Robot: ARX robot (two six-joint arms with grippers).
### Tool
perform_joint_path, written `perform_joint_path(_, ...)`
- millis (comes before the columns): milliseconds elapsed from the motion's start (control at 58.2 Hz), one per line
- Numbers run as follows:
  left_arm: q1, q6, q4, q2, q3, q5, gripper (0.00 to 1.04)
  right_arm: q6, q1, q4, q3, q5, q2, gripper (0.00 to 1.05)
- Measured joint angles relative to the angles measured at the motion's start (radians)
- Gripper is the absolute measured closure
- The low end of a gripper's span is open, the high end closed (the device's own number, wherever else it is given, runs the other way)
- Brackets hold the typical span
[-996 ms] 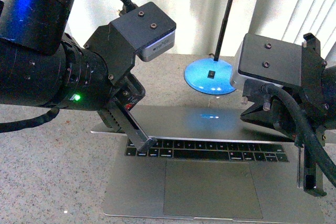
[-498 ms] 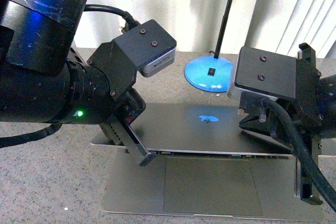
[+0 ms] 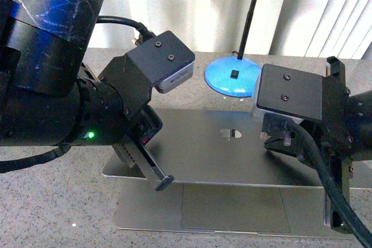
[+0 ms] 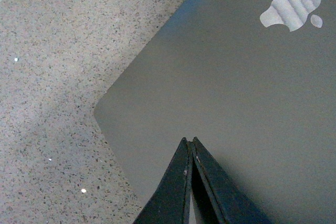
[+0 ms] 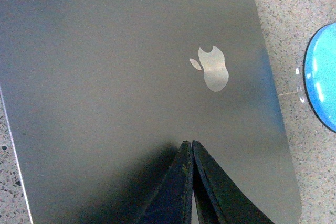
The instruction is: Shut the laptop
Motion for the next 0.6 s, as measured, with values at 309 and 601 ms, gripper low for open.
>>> perform_joint_path(309, 0.002, -0.011, 0.022, 0.014, -0.026, 0.013, 1.01, -0.01, 0.003, 0.038, -0.031, 0.007, 0.037, 1.02)
perform_joint_path(601, 0.002, -0.05, 0.092, 0.067, -0.076, 0.021, 1.01, -0.007, 0.008, 0.078, -0.059, 0.011, 0.068, 1.02)
